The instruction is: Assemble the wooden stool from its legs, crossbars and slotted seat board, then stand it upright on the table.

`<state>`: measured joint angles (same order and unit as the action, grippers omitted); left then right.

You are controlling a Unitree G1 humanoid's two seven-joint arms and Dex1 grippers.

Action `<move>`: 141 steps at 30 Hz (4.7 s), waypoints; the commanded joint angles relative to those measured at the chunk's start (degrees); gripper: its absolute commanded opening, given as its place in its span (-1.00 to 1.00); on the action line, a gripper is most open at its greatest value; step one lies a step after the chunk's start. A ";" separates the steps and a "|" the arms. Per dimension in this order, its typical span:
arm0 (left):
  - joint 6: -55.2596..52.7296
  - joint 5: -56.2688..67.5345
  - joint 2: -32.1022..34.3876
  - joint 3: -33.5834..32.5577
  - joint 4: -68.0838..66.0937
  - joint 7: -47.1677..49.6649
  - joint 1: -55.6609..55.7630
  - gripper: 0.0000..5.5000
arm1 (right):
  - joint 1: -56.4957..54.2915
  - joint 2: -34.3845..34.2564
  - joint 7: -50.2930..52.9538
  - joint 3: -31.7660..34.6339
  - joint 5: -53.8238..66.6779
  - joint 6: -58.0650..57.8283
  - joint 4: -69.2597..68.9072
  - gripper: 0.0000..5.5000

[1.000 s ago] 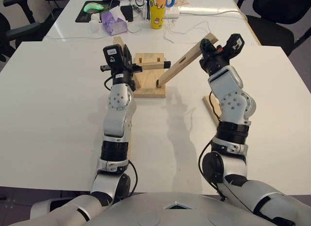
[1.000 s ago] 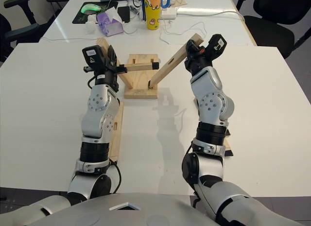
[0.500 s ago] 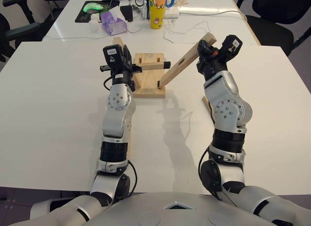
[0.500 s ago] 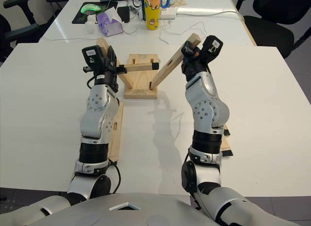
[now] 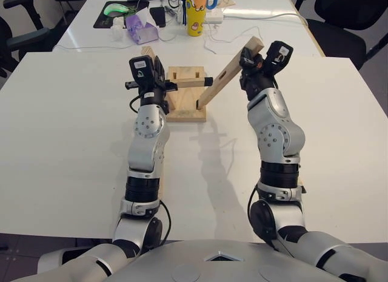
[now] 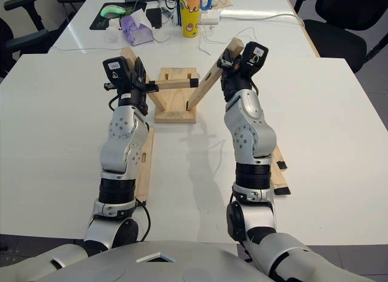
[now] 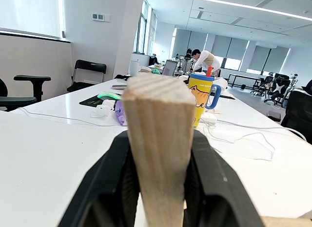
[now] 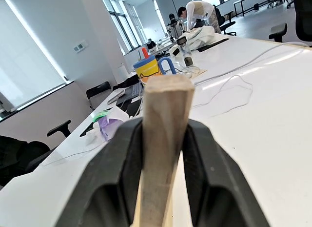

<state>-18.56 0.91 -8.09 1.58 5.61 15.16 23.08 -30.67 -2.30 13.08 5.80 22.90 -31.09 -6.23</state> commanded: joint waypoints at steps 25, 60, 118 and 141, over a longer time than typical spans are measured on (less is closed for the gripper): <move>-1.33 6.21 -4.51 -2.31 -1.21 -0.37 -0.75 -0.62 | 0.30 -1.26 -8.15 -11.99 -8.27 -8.99 1.93 -0.62; -4.04 -0.19 -0.65 -0.60 -3.03 -0.90 -0.51 -0.62 | 0.61 -3.98 -8.81 -6.67 -8.79 -5.45 2.38 -0.62; -4.25 2.41 -2.22 -5.29 -5.54 -2.37 -1.52 -0.62 | -1.72 -9.80 -1.20 -2.46 -3.02 -16.20 6.70 -0.63; -3.17 5.96 -4.32 -8.28 -4.52 -2.54 -3.34 -0.62 | -3.08 -11.61 -5.11 -3.62 0.10 -21.84 14.93 -0.63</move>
<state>-18.31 2.11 -9.03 -5.08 3.26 13.28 24.49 -37.42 -7.54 10.48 5.53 19.61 -40.11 -2.55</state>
